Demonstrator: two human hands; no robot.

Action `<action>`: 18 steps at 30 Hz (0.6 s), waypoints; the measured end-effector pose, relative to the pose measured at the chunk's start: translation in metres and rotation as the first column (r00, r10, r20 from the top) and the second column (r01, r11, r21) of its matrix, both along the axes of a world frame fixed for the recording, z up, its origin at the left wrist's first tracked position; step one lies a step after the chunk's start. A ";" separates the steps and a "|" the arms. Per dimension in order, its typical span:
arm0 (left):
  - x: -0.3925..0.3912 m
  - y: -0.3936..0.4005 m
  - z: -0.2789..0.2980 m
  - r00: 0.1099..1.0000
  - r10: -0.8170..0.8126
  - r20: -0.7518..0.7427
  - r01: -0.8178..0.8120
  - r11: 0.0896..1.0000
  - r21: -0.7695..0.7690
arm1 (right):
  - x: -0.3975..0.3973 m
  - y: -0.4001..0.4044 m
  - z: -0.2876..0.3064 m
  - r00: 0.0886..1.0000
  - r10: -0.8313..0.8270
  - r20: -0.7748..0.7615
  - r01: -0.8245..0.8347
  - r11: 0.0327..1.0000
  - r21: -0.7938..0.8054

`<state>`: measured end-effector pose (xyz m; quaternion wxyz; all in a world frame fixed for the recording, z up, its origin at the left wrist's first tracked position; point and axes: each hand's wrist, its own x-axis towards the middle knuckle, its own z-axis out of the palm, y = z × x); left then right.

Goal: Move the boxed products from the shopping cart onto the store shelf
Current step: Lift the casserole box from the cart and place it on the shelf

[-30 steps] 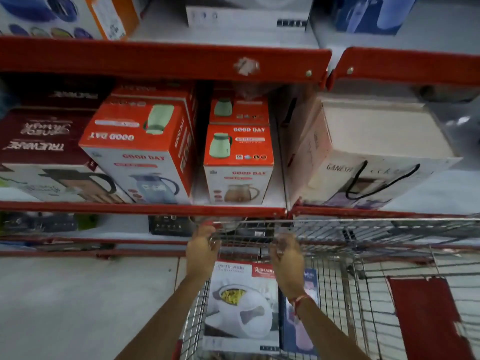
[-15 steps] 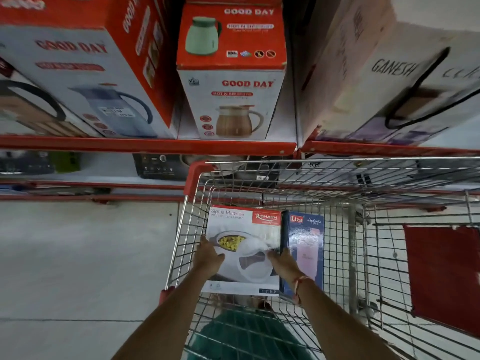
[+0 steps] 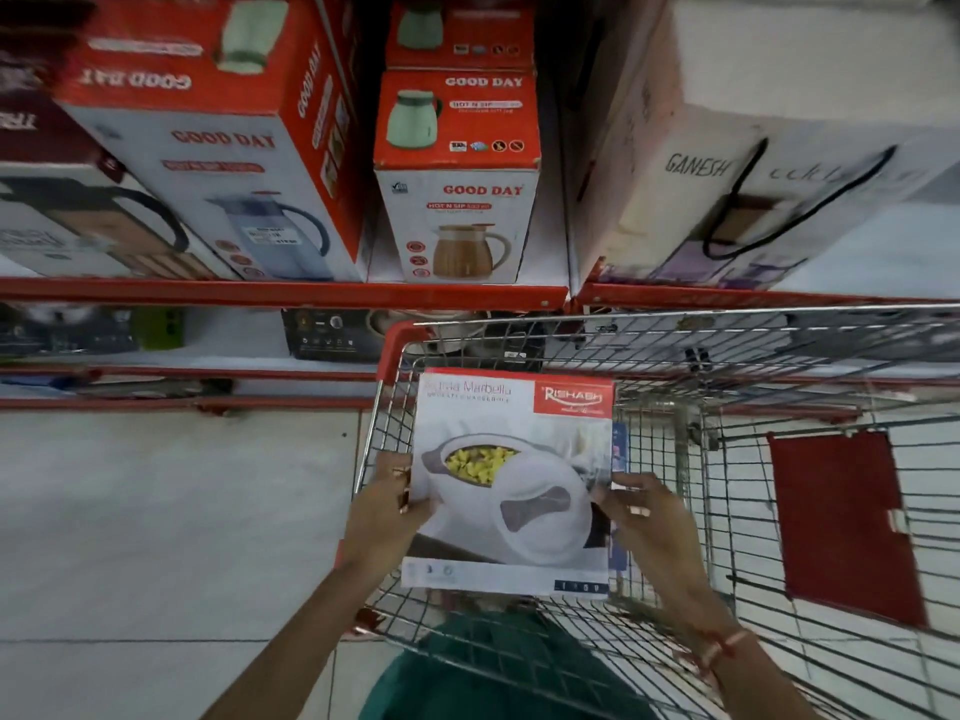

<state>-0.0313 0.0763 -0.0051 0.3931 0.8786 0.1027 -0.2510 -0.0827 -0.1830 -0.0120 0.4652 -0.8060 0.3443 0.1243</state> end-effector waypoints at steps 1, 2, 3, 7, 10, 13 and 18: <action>-0.004 0.002 0.013 0.998 0.003 0.060 -0.003 1.000 -0.004 | -0.005 -0.003 0.015 1.000 -0.003 0.030 0.003 1.000 0.000; -0.007 0.004 0.025 0.993 0.012 0.116 -0.010 1.000 -0.018 | -0.009 -0.005 0.029 0.998 0.001 0.057 -0.001 1.000 -0.005; -0.011 0.006 0.035 0.987 0.018 0.160 -0.014 1.000 -0.027 | -0.013 -0.007 0.041 0.996 0.001 0.088 0.000 1.000 -0.009; -0.017 0.015 0.065 0.977 0.077 0.201 -0.053 0.991 -0.125 | -0.022 -0.004 0.077 0.977 -0.058 0.205 0.059 0.998 -0.001; -0.017 0.018 0.077 0.973 0.110 0.201 -0.079 0.984 -0.157 | -0.023 0.001 0.094 0.970 -0.029 0.242 0.035 0.999 -0.022; -0.012 0.021 0.091 0.962 0.139 0.234 -0.086 0.971 -0.224 | -0.016 0.004 0.109 0.955 0.002 0.296 0.014 0.998 -0.054; 0.015 0.018 0.136 0.904 0.207 0.374 -0.067 0.933 -0.354 | 0.009 0.003 0.154 0.886 0.037 0.462 0.022 0.992 -0.122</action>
